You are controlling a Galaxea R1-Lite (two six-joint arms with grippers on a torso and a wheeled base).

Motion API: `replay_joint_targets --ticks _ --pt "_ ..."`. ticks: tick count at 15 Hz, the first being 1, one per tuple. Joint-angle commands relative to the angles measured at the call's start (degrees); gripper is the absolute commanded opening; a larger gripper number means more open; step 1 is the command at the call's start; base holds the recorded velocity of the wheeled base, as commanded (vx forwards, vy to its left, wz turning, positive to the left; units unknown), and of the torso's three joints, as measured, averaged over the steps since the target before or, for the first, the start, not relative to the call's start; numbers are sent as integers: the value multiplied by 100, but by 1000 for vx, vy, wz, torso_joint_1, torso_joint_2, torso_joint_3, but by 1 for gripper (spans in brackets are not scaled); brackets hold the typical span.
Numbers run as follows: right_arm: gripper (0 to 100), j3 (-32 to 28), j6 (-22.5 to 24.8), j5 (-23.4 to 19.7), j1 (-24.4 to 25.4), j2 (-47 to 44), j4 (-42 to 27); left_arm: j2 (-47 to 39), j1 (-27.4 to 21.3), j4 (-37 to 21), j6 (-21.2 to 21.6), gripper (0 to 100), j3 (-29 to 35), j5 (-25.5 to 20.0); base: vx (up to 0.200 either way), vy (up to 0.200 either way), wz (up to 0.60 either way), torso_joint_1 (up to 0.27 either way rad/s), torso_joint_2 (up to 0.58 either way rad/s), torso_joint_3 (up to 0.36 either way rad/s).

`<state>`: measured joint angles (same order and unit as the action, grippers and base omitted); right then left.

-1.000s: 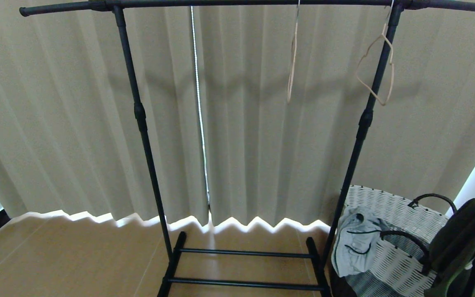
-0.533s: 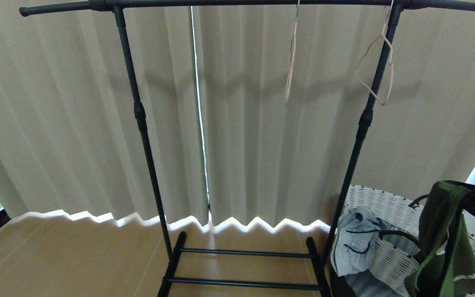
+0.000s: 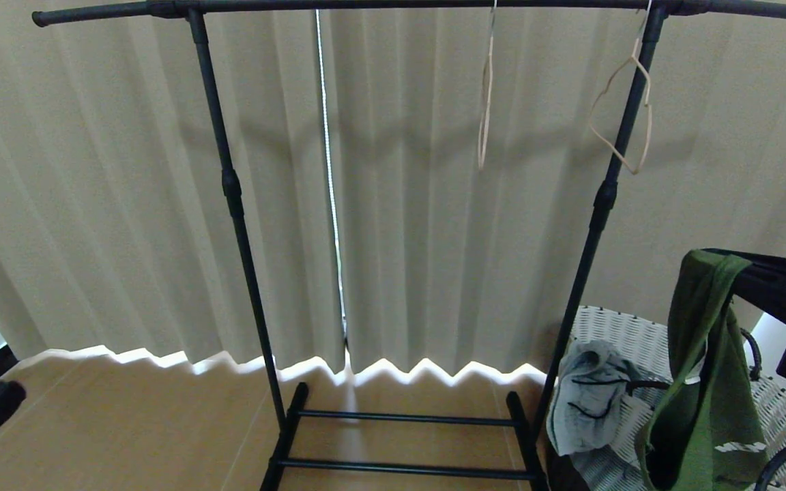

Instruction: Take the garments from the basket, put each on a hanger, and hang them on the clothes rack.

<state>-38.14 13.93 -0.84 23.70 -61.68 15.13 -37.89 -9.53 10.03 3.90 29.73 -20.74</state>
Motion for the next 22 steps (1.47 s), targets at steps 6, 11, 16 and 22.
replay_joint_targets --ticks 6,11,16,22 --pt "0 -413 -664 -399 65 -151 16 -3524 -3011 1959 -65 100 551 1274 0 0 0 0 0 0" --pt "0 -536 -840 -681 161 -151 43 -4965 -4593 2073 -882 100 1202 1678 0 0 0 0 0 0" --pt "0 -501 -998 -698 161 -37 43 -6503 -5331 2073 -1146 100 2450 2355 0 0 0 0 0 0" --pt "0 -519 -1015 -716 337 42 34 -7927 -5445 2047 -1207 100 3627 2381 0 0 0 0 0 0"
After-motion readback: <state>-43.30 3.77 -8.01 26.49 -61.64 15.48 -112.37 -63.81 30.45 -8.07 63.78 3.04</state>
